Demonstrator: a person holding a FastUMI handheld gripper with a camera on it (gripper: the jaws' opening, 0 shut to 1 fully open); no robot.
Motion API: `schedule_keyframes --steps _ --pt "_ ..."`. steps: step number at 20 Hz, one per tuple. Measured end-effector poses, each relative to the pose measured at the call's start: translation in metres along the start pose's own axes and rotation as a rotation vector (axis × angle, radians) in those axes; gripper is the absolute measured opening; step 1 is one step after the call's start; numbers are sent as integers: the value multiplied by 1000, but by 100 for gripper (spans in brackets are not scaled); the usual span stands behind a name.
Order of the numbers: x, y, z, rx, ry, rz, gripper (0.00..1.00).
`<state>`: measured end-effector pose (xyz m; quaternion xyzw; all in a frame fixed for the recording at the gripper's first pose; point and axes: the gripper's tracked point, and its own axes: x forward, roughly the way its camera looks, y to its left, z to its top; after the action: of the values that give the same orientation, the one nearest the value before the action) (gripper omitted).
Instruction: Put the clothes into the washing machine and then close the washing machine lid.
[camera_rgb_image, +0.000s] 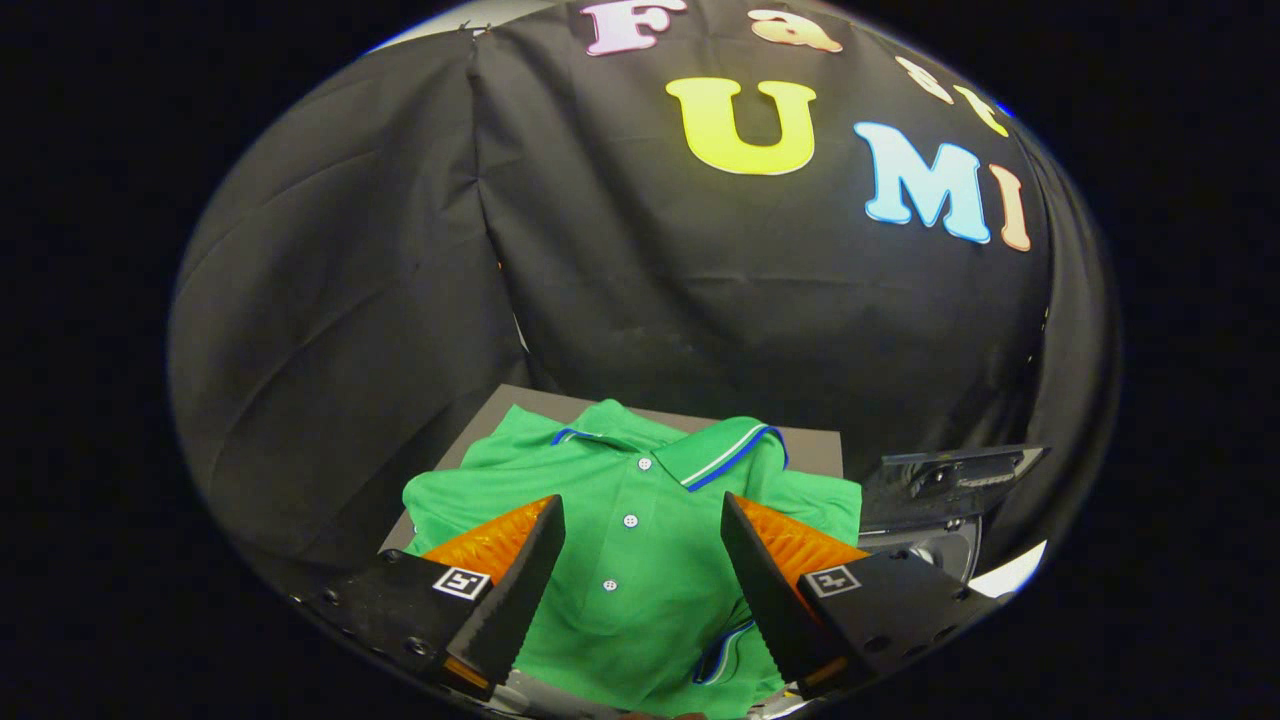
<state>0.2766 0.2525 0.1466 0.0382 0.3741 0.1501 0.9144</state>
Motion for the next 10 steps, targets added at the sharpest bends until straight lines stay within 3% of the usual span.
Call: schedule_keyframes --steps 10 --pt "28 9 -23 -72 131 -61 98"
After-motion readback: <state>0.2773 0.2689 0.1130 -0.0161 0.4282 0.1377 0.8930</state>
